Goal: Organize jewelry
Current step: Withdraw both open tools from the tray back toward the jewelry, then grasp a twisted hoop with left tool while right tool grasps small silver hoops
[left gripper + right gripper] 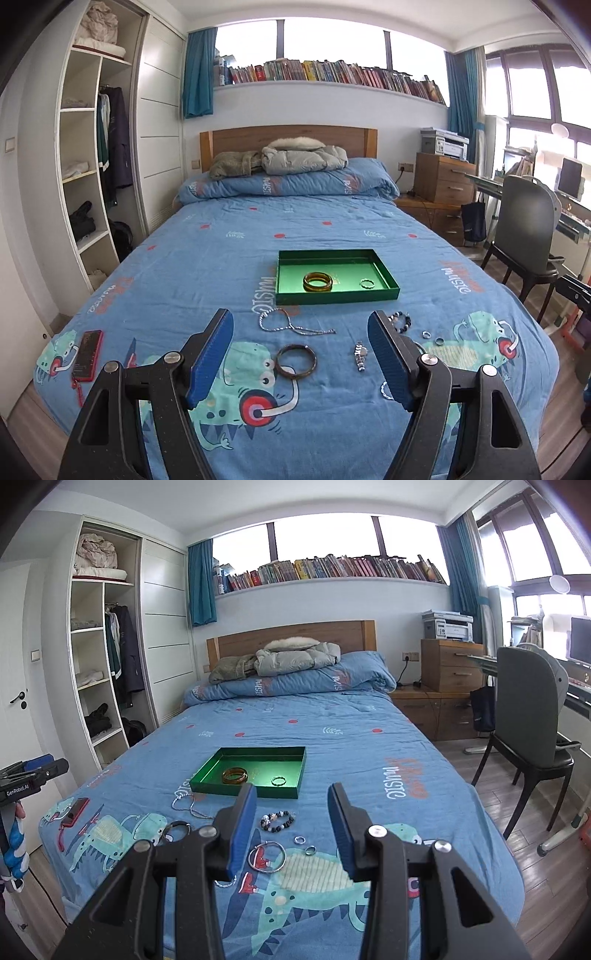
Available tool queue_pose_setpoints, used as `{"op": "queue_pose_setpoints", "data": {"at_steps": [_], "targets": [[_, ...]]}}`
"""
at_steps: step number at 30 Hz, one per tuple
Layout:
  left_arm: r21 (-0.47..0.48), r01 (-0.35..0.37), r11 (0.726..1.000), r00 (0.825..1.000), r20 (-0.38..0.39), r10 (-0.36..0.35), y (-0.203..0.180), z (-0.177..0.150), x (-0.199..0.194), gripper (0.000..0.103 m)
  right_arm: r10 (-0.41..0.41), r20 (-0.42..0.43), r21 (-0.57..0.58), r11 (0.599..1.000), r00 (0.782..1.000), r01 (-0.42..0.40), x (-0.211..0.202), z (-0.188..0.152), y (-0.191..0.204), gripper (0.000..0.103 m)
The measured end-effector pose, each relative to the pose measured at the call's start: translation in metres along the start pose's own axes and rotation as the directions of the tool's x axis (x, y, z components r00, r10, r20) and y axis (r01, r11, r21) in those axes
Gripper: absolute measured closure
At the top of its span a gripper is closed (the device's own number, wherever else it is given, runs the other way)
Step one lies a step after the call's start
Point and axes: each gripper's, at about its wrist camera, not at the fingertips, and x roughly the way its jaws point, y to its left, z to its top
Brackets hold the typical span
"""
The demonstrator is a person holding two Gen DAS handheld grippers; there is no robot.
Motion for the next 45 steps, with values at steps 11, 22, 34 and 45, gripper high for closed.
{"op": "queue_pose_setpoints", "data": {"at_steps": [11, 22, 34, 45], "targets": [[-0.006, 0.141, 0.990, 0.935, -0.328, -0.135, -0.064, -0.090, 0.139, 0.046, 0.094, -0.260, 0.071, 0.994, 0.961, -0.078, 0.129, -0.084, -0.009, 0.065], [0.010, 0.252, 0.968, 0.831, -0.515, -0.211, -0.102, -0.126, 0.221, 0.066, 0.155, -0.410, 0.090, 0.988, 0.899, -0.129, 0.235, -0.130, -0.005, 0.068], [0.110, 0.227, 0.968, 0.860, -0.490, -0.146, -0.113, -0.132, 0.240, 0.088, 0.127, -0.481, 0.019, 0.991, 0.868, -0.134, 0.286, -0.143, 0.004, 0.081], [0.046, 0.189, 0.981, 0.882, -0.447, -0.149, -0.107, -0.122, 0.230, 0.098, 0.026, -0.513, -0.120, 0.988, 0.858, -0.101, 0.296, -0.138, 0.018, 0.099]]}}
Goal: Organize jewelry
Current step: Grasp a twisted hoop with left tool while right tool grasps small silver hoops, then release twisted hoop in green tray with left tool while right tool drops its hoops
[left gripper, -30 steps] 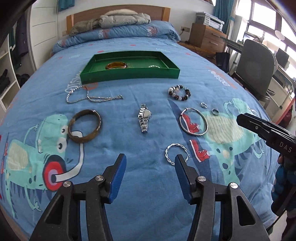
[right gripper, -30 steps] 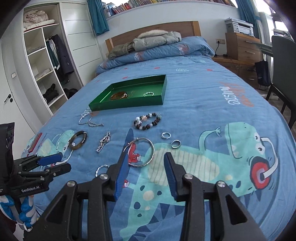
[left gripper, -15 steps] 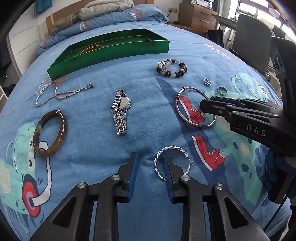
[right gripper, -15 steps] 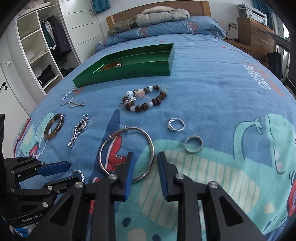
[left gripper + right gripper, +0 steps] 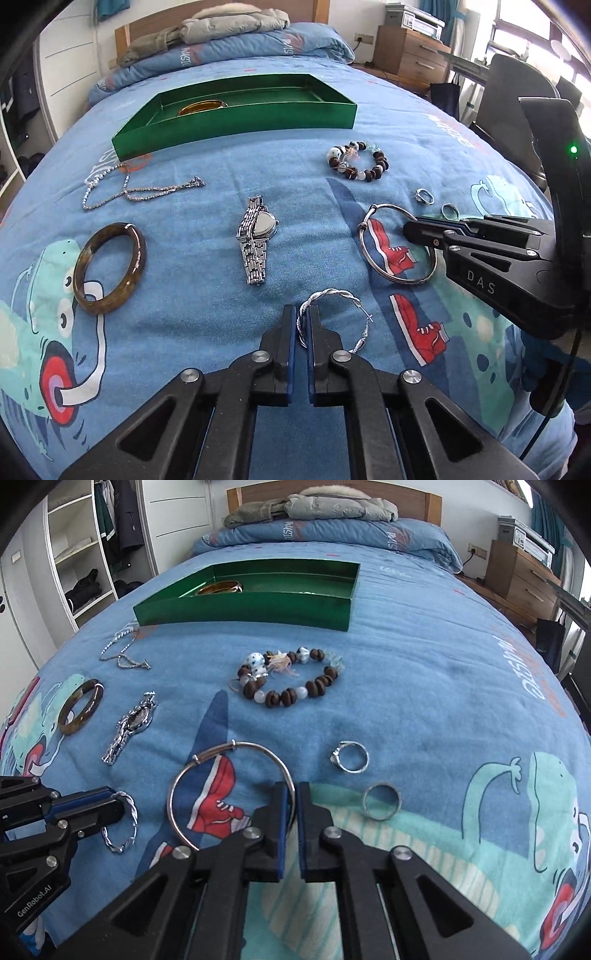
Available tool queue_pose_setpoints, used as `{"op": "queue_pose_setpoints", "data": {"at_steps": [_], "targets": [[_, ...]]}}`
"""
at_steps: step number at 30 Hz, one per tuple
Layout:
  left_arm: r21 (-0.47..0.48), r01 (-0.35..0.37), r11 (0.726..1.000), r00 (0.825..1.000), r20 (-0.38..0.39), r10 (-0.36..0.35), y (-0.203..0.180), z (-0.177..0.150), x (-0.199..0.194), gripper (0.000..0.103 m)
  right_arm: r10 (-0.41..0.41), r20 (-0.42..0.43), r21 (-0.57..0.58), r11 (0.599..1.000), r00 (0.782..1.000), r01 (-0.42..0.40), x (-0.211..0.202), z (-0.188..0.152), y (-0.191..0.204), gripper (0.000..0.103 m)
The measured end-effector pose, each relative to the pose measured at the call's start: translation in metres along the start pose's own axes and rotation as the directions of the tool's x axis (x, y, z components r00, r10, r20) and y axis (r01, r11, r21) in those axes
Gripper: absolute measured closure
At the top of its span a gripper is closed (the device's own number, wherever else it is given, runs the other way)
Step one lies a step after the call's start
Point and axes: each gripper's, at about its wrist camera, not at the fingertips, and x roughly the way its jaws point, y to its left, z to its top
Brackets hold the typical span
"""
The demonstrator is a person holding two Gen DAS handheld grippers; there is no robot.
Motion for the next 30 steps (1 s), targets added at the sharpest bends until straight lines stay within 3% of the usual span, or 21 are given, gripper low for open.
{"op": "queue_pose_setpoints", "data": {"at_steps": [9, 16, 23, 30], "targets": [[0.017, -0.051, 0.999, 0.996, 0.072, 0.050, 0.012, -0.003, -0.043, 0.098, -0.047, 0.101, 0.035, 0.998, 0.994, 0.044, -0.054, -0.005, 0.004, 0.099], [-0.002, -0.067, 0.998, 0.986, 0.153, 0.066, 0.027, 0.017, -0.076, 0.098, -0.079, 0.194, 0.034, 0.997, 0.978, 0.074, -0.103, 0.009, 0.009, 0.100], [-0.077, -0.070, 0.995, 0.979, 0.187, 0.084, 0.070, 0.079, -0.066, 0.098, -0.079, 0.265, 0.016, 0.997, 0.961, 0.077, -0.115, 0.062, 0.009, 0.100], [-0.144, -0.112, 0.983, 0.973, 0.185, 0.138, 0.119, 0.154, -0.010, 0.098, -0.037, 0.276, -0.002, 0.999, 0.960, 0.039, -0.056, 0.142, 0.009, 0.100]]}}
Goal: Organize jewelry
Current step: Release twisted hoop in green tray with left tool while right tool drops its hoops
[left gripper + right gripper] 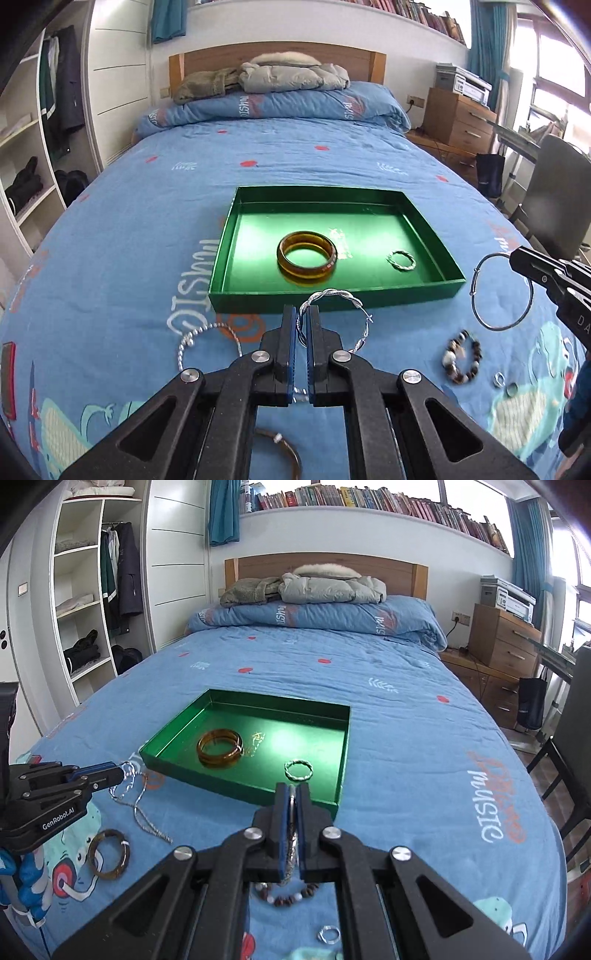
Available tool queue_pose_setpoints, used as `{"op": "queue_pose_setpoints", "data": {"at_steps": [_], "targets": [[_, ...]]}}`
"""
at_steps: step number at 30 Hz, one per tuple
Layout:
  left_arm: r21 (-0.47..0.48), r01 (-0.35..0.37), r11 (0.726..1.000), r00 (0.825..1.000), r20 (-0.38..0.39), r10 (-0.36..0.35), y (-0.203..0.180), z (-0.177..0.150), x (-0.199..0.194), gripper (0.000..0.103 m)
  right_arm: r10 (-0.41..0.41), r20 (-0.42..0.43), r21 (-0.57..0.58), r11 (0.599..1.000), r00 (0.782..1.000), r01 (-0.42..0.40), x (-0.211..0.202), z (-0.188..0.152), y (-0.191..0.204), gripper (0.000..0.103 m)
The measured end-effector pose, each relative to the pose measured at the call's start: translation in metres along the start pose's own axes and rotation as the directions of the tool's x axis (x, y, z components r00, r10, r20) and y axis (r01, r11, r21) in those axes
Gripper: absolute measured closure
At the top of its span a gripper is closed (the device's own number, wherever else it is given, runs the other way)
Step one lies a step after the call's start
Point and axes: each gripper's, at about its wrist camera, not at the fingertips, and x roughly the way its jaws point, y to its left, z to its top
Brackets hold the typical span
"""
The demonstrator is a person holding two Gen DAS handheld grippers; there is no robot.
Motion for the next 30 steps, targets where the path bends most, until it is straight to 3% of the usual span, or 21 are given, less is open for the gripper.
{"op": "queue_pose_setpoints", "data": {"at_steps": [6, 12, 19, 24, 25, 26, 27, 28, 29, 30], "targets": [[-0.082, -0.055, 0.995, 0.998, -0.047, 0.052, 0.032, 0.034, 0.077, 0.098, 0.071, -0.022, 0.040, 0.997, 0.997, -0.071, 0.084, 0.030, 0.010, 0.099], [-0.134, -0.065, 0.989, 0.992, -0.116, 0.050, 0.048, 0.033, 0.130, 0.098, 0.106, -0.031, 0.090, 0.991, 0.994, -0.103, 0.135, 0.046, 0.006, 0.100], [-0.052, -0.110, 0.993, 0.989, -0.105, 0.104, 0.039, 0.029, 0.135, 0.098, 0.109, -0.128, 0.169, 0.982, 0.986, -0.086, 0.173, 0.020, -0.015, 0.103], [-0.004, -0.127, 0.992, 0.987, -0.102, 0.126, 0.031, 0.029, 0.136, 0.098, 0.094, -0.179, 0.181, 0.982, 0.979, -0.061, 0.178, 0.000, -0.017, 0.103], [0.002, -0.131, 0.991, 0.986, -0.103, 0.130, 0.030, 0.030, 0.135, 0.096, 0.090, -0.185, 0.181, 0.982, 0.979, -0.057, 0.177, -0.002, -0.017, 0.101], [0.005, -0.126, 0.992, 0.986, -0.107, 0.126, 0.029, 0.030, 0.135, 0.086, 0.083, -0.189, 0.182, 0.982, 0.978, -0.048, 0.175, -0.002, -0.018, 0.101], [0.003, -0.116, 0.993, 0.986, -0.116, 0.116, 0.028, 0.030, 0.134, 0.067, 0.078, -0.190, 0.183, 0.982, 0.979, -0.043, 0.172, -0.002, -0.020, 0.101], [0.003, -0.125, 0.992, 0.984, -0.124, 0.125, 0.028, 0.030, 0.133, 0.058, 0.077, -0.186, 0.186, 0.982, 0.980, -0.042, 0.168, -0.001, -0.021, 0.100], [0.002, -0.123, 0.992, 0.986, -0.117, 0.122, 0.029, 0.030, 0.130, 0.051, 0.070, -0.183, 0.187, 0.982, 0.981, -0.036, 0.163, 0.001, -0.023, 0.099], [0.002, -0.118, 0.993, 0.987, -0.109, 0.118, 0.029, 0.031, 0.125, 0.050, 0.063, -0.179, 0.185, 0.982, 0.982, -0.030, 0.157, 0.003, -0.024, 0.095]]}}
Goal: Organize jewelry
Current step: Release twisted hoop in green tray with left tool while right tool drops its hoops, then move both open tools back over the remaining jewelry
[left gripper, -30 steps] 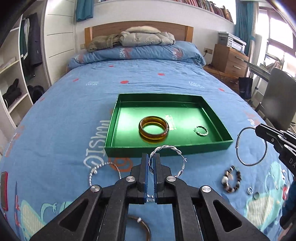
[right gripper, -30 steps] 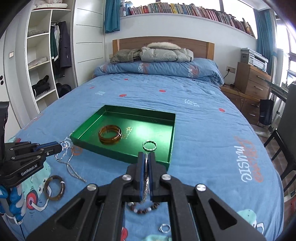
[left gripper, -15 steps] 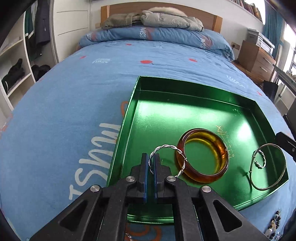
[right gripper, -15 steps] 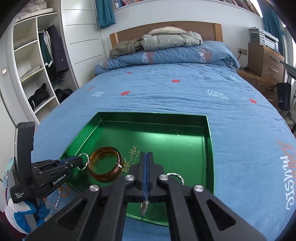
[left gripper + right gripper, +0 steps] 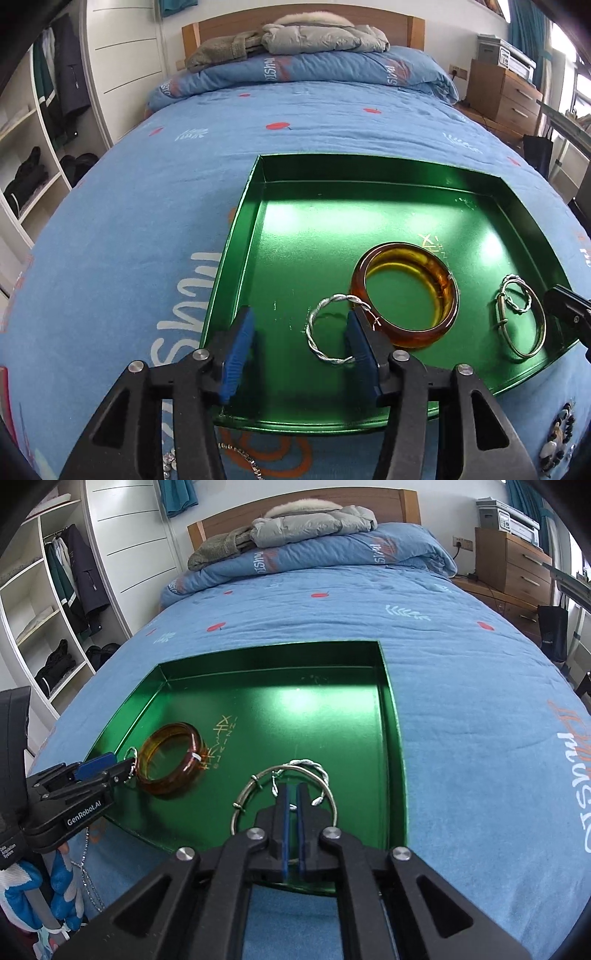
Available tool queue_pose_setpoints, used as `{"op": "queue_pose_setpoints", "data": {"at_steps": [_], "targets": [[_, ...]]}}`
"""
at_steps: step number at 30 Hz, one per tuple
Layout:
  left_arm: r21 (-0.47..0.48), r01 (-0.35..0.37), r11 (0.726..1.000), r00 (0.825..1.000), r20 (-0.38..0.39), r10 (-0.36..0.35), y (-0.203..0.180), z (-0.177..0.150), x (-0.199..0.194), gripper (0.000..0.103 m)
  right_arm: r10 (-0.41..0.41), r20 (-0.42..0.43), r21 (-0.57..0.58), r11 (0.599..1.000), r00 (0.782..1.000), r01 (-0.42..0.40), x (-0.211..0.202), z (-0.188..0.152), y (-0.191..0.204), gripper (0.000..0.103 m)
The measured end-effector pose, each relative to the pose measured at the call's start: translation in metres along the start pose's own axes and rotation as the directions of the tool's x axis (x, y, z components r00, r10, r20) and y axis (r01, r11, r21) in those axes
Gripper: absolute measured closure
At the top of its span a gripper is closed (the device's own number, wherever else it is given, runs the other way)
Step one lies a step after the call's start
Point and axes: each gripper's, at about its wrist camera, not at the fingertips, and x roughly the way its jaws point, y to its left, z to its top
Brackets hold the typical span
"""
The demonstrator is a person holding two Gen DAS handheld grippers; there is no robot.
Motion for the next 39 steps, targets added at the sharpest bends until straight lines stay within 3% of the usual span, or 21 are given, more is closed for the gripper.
{"op": "queue_pose_setpoints", "data": {"at_steps": [2, 3, 4, 13, 25, 32, 39], "targets": [[0.001, 0.008, 1.000, 1.000, -0.003, -0.008, 0.000, 0.002, -0.009, 0.045, -0.003, 0.022, -0.001, 1.000, 1.000, 0.003, -0.018, 0.001, -0.001, 0.078], [0.003, 0.008, 1.000, 1.000, 0.001, -0.008, 0.001, 0.002, -0.015, 0.044, -0.006, 0.037, -0.001, 1.000, 0.999, 0.006, -0.028, 0.002, -0.001, 0.062], [0.005, 0.003, 1.000, 1.000, 0.010, -0.003, 0.001, 0.003, -0.023, 0.044, -0.009, 0.054, 0.000, 1.000, 0.999, 0.009, -0.040, 0.002, -0.002, 0.058], [-0.020, -0.004, 1.000, 0.987, 0.158, 0.008, 0.029, -0.010, -0.140, 0.044, -0.019, 0.196, -0.043, 0.999, 0.981, 0.028, -0.165, -0.013, 0.003, 0.058], [-0.034, 0.001, 0.999, 0.982, 0.188, 0.006, 0.062, -0.080, -0.258, 0.044, -0.066, 0.342, -0.074, 0.993, 0.938, 0.096, -0.313, -0.088, 0.005, 0.058], [-0.018, 0.034, 0.999, 0.980, 0.195, -0.030, 0.044, -0.122, -0.285, 0.044, -0.081, 0.356, -0.037, 0.994, 0.931, 0.100, -0.343, -0.126, -0.011, 0.058], [0.002, 0.069, 0.998, 0.985, 0.158, -0.069, 0.007, -0.152, -0.262, 0.043, -0.089, 0.303, 0.016, 0.996, 0.949, 0.088, -0.320, -0.156, -0.039, 0.058]]}}
